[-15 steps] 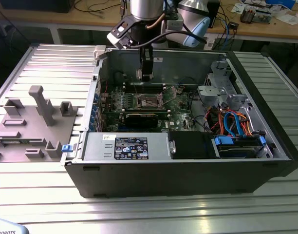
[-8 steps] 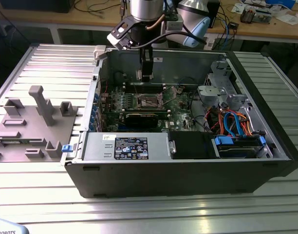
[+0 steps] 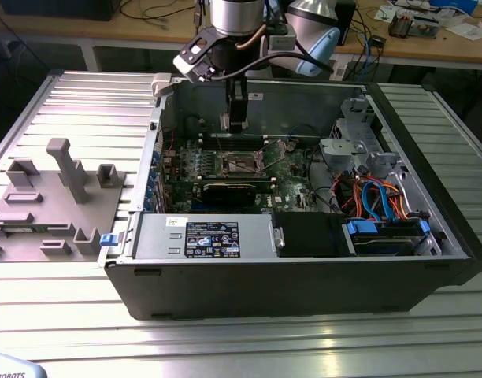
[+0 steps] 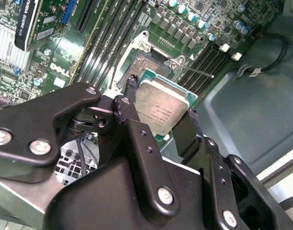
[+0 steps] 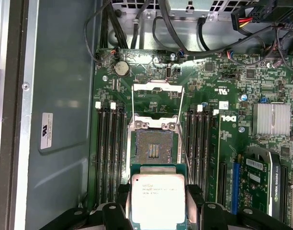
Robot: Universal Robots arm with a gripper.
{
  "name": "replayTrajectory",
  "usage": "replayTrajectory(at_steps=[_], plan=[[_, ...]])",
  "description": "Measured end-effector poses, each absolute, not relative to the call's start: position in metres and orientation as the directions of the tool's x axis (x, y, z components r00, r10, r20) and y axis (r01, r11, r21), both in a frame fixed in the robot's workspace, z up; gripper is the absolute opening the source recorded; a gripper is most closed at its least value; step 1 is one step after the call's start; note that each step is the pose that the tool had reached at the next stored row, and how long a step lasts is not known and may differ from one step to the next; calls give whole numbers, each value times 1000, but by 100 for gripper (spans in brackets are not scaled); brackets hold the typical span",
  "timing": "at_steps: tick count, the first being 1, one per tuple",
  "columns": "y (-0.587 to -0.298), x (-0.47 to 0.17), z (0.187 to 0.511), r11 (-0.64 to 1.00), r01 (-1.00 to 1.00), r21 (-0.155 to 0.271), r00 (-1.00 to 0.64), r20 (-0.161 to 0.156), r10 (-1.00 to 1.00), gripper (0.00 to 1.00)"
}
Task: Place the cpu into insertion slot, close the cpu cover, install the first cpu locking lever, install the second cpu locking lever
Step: 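Place the cpu into insertion slot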
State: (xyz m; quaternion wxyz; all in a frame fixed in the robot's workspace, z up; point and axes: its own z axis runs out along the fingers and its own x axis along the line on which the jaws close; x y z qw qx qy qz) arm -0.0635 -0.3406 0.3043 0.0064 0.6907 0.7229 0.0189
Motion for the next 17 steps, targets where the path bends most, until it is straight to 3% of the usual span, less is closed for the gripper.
replayTrajectory(at_steps=[17], plan=[[-341,-64,300,45,998,36,-46,17,999,55]])
